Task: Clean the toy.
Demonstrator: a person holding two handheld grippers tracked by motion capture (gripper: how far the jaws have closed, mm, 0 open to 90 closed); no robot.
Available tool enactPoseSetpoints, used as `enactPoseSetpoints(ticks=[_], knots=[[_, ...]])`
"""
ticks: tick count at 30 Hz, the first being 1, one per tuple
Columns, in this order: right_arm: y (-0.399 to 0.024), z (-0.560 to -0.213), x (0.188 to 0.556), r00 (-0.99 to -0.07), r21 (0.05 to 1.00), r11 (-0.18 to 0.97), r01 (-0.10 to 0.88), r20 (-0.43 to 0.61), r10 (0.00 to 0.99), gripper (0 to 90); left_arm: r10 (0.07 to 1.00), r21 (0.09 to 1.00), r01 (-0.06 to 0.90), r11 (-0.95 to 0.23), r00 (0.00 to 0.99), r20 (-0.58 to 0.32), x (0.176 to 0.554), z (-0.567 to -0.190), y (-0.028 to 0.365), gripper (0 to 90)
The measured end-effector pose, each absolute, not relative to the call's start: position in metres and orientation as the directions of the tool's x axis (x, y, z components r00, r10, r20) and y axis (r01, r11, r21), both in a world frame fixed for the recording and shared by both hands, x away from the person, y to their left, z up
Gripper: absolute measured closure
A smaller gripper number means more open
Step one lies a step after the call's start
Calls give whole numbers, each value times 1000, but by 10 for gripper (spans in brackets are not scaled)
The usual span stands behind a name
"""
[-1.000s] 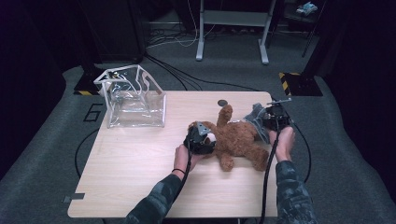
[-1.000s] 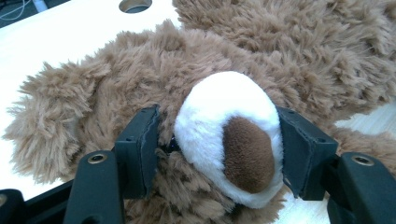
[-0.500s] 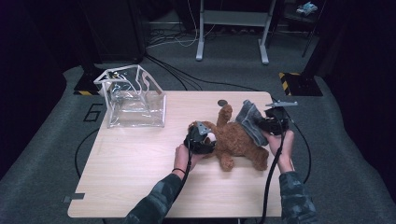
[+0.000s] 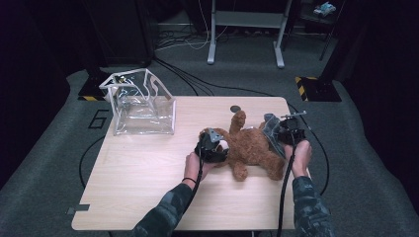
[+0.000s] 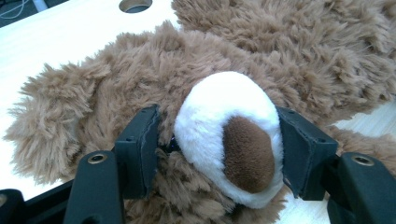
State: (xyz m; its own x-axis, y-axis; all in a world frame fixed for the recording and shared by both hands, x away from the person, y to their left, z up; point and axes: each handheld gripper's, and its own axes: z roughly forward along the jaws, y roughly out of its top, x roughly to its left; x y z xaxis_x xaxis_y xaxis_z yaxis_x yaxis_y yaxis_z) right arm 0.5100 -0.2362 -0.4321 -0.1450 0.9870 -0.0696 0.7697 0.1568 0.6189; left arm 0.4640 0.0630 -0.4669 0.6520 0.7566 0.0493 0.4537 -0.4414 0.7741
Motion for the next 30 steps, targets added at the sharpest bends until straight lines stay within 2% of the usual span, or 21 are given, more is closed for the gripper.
enactPoseSetpoints(ticks=[4, 7, 12, 17, 20, 25, 27, 30], knots=[[-248, -420, 501, -118, 656, 111, 746, -34, 992, 807, 759, 777, 454, -436, 650, 47, 464, -467, 63, 364], [-250, -403, 490, -136, 708, 98, 700, -3, 991, 806, 760, 777, 455, -436, 649, 46, 464, -467, 63, 364], [-230, -379, 476, -248, 757, 135, 639, 36, 968, 805, 759, 776, 454, -438, 650, 49, 464, -467, 63, 364], [-201, -388, 484, -308, 722, 197, 663, 23, 951, 805, 759, 775, 454, -439, 650, 50, 464, -467, 63, 364], [-200, -405, 495, -290, 692, 208, 691, 2, 957, 806, 758, 775, 454, -439, 651, 48, 464, -467, 63, 364], [-218, -425, 509, -188, 650, 163, 742, -31, 982, 807, 758, 777, 453, -438, 650, 48, 464, -467, 63, 364], [-225, -429, 511, -161, 630, 149, 762, -38, 986, 807, 758, 776, 453, -439, 651, 48, 464, -467, 63, 364], [-236, -423, 504, -137, 649, 115, 752, -17, 990, 807, 760, 778, 455, -433, 649, 43, 464, -467, 63, 365]])
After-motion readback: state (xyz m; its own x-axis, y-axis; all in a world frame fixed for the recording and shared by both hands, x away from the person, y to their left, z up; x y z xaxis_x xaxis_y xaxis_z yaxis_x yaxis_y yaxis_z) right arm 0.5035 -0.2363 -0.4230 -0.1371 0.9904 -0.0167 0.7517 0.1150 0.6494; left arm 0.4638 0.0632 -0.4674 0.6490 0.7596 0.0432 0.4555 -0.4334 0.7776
